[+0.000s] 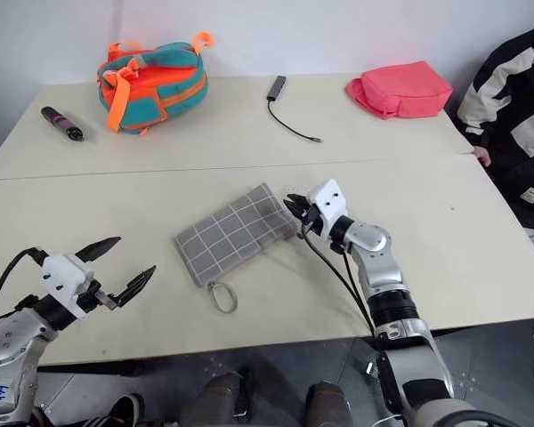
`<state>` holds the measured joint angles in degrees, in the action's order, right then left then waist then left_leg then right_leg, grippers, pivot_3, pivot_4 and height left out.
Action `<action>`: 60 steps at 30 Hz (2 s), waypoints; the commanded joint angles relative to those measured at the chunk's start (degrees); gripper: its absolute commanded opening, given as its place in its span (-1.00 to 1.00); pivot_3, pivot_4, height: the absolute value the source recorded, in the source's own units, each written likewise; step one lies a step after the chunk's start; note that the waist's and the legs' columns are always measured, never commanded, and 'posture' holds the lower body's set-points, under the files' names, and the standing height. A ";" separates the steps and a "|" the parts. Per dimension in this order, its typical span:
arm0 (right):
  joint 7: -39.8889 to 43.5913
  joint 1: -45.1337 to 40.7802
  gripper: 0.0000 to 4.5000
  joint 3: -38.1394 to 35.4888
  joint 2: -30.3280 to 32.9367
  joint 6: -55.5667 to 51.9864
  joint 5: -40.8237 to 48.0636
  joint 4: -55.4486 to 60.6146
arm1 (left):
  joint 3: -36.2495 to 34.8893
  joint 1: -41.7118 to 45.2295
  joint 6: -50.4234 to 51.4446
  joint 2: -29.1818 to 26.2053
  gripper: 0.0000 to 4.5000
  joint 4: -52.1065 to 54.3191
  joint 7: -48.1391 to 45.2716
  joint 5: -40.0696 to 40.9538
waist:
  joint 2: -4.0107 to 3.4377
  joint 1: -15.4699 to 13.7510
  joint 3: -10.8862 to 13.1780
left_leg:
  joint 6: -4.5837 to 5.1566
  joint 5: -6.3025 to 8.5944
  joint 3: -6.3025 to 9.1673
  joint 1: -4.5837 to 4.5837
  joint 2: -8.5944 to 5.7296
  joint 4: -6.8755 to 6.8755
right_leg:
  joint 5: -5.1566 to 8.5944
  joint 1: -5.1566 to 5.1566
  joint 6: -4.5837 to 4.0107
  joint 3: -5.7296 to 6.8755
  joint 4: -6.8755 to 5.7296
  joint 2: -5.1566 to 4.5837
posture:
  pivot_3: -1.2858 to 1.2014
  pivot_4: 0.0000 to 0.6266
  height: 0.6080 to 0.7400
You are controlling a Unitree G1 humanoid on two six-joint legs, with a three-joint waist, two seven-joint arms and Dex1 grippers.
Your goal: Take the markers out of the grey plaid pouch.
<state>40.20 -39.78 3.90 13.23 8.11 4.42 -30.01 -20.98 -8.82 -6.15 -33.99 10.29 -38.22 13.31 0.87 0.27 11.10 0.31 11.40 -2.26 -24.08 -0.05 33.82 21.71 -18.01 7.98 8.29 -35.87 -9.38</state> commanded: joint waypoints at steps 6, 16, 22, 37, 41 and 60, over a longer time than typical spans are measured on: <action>-6.11 -0.66 -0.96 7.39 0.21 3.42 -11.20 -5.59 | 2.11 -1.88 -11.61 -3.59 1.00 -0.95 -2.09 -6.45 | 0.04 -0.07 -0.03 | 0.00 0.00 -0.24 -0.02 0.00 -0.05 | 0.00 -0.24 0.00 -0.27 -0.09 0.00 | 0.03 -0.52 1.00; -6.14 -0.04 -0.96 7.14 1.84 2.99 -11.76 -5.32 | 8.34 2.05 -23.84 -5.41 1.00 -8.75 4.10 -21.54 | 0.12 -0.26 -0.08 | 0.01 0.00 -0.55 0.00 0.07 -0.08 | 0.00 -0.45 0.00 -0.57 -0.17 0.02 | 0.03 -0.52 1.00; -5.82 0.84 -0.96 6.63 2.03 1.66 -10.92 -3.22 | 12.79 7.58 -24.44 -5.11 1.00 -12.95 6.29 -23.82 | 0.12 -0.19 -0.09 | 0.02 0.00 -0.55 0.02 0.06 -0.06 | -0.01 -0.47 -0.01 -0.58 -0.40 -0.01 | 0.03 -0.52 1.00; -6.23 1.66 -0.96 5.77 2.67 -0.93 -9.98 0.03 | 22.73 16.11 -29.44 -5.74 1.00 -20.62 6.22 -27.77 | 0.06 -0.41 -0.14 | 0.04 -0.01 -0.54 0.03 0.00 0.00 | -0.01 -0.46 -0.01 -0.58 -0.51 -0.06 | 0.03 -0.52 1.00; -6.18 1.96 -0.96 5.84 2.85 -1.10 -9.75 0.47 | 23.62 18.30 -29.81 -5.41 1.00 -21.81 6.72 -28.18 | 0.01 -0.43 -0.17 | 0.04 -0.01 -0.54 0.04 0.00 0.01 | -0.01 -0.46 -0.01 -0.58 -0.53 -0.06 | 0.03 -0.52 1.00; -5.37 2.19 -1.00 5.96 2.42 -1.49 -9.32 1.06 | 26.11 19.59 -29.90 -5.04 -0.99 -20.90 5.83 -26.42 | -0.14 -0.22 -0.26 | 0.07 -0.02 -0.55 0.08 -0.01 0.03 | -0.01 -0.45 0.00 -0.60 -0.56 -0.07 | 0.03 -0.52 1.00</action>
<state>34.24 -38.01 9.68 15.84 6.52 -5.47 -30.70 2.66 12.56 -36.27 -39.45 -10.91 -31.32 -12.99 0.73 0.05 10.84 0.38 11.38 -2.82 -24.01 -0.06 33.85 21.70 -18.46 7.98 7.67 -36.43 -9.45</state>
